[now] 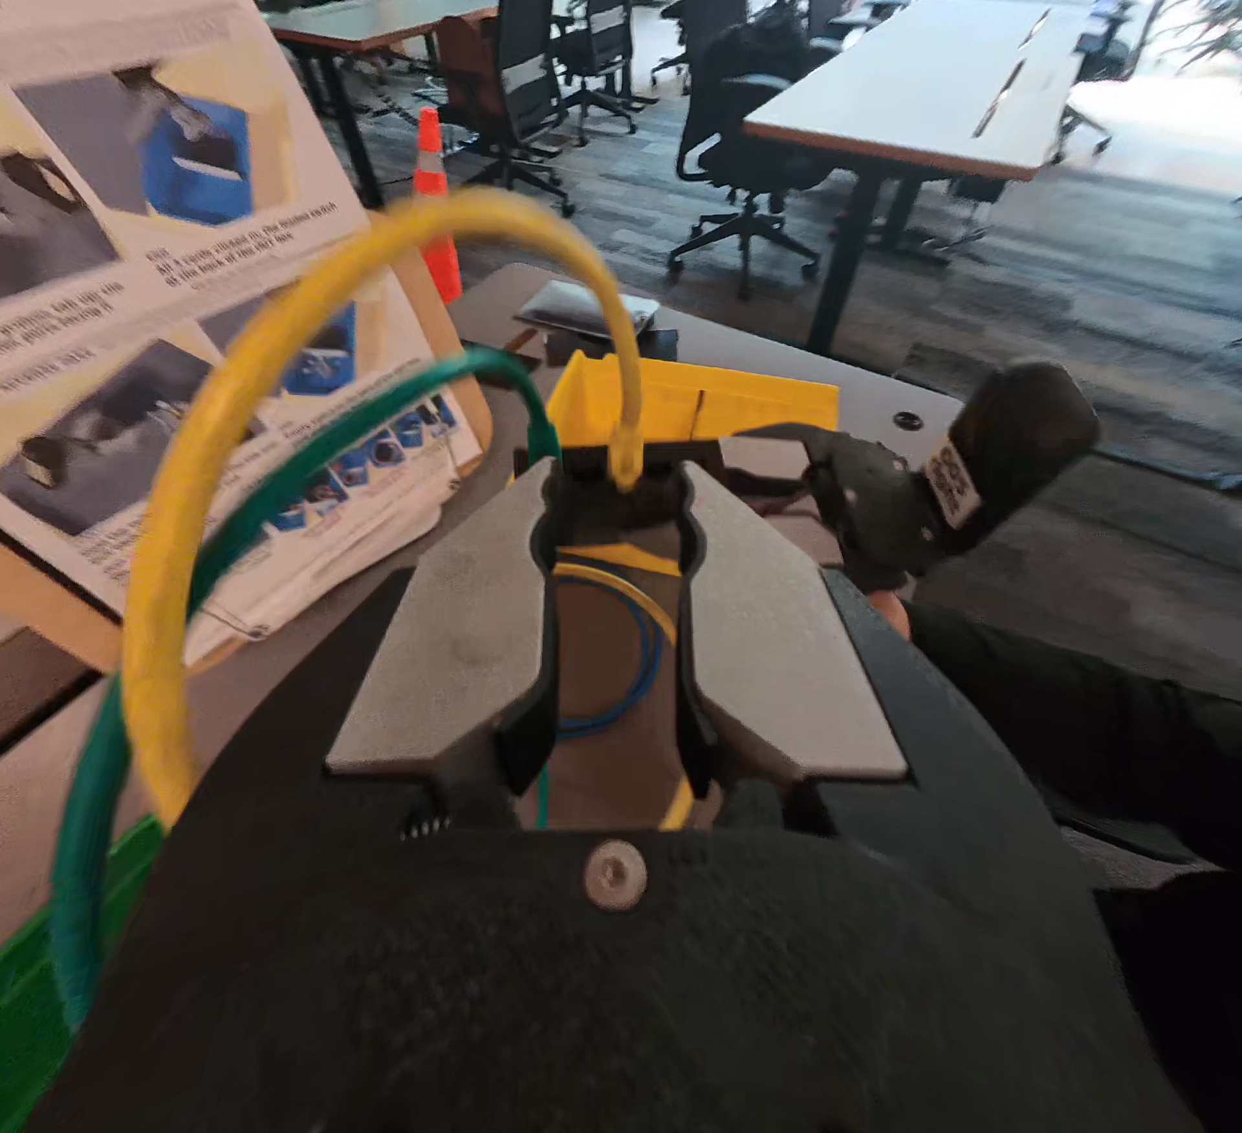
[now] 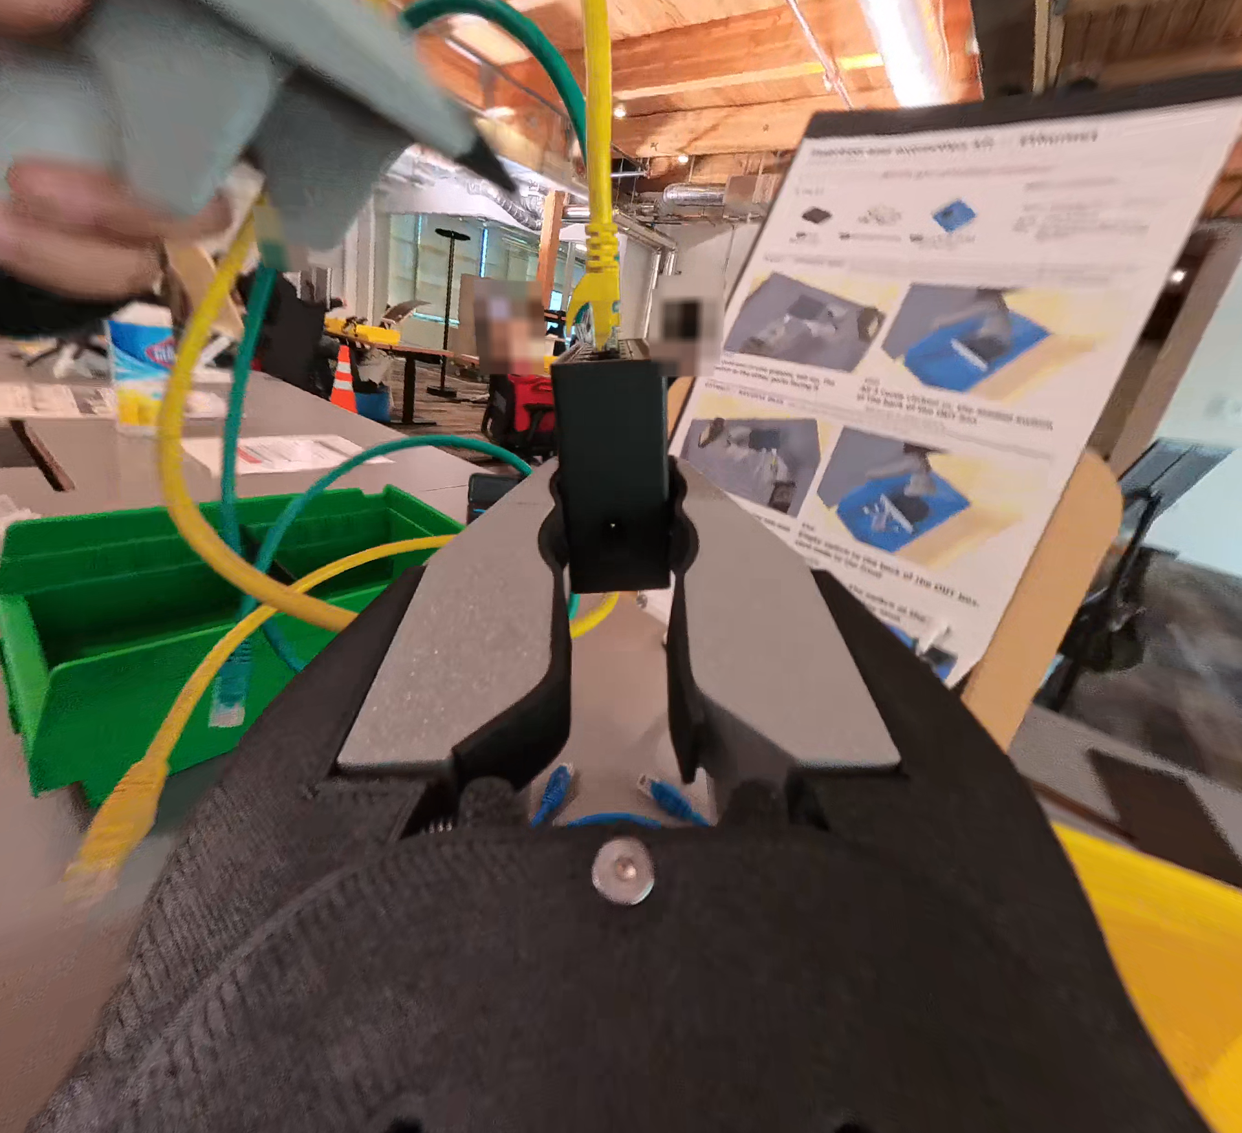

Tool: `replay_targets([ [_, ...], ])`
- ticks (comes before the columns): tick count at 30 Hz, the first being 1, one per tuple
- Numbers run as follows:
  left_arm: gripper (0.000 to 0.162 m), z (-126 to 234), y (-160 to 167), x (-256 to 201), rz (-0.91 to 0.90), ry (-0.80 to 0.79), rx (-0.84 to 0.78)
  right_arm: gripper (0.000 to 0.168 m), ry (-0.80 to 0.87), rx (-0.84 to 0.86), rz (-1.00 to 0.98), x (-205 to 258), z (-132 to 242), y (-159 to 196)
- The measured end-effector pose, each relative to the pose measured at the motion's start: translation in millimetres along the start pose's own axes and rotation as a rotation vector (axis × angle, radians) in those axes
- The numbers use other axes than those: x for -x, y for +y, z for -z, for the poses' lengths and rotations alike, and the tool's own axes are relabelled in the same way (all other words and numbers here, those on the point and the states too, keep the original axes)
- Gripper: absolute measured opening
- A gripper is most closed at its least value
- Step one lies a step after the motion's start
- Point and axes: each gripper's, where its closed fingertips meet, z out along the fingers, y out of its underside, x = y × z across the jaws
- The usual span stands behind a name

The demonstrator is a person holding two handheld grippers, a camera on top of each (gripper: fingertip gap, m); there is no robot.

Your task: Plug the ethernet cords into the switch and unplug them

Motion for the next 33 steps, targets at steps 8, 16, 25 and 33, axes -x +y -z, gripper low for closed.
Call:
replay_targets([
  [8,0.037,-27.9,147.7,1.4,0.132,0.009,0.025,0.024,0.04,0.095,-0.041,-31.9,-5.7,55.7],
  [16,0.049,-73.6,195.0,21.6,0.43,0.355,-0.066,0.024,-0.104,0.035,-0.163,-24.5,-21.1,72.0],
  [25,0.043,-92.5,179.0,53.8,0.416,0.415,-0.215,0.024,-0.484,-0.01,-0.511,16.3,-17.5,78.8],
  [33,0.041,-77.4,180.9,39.4,0.332,0.436,-0.264,0.024,-0.565,0.002,-0.55,27.1,-12.2,82.7],
])
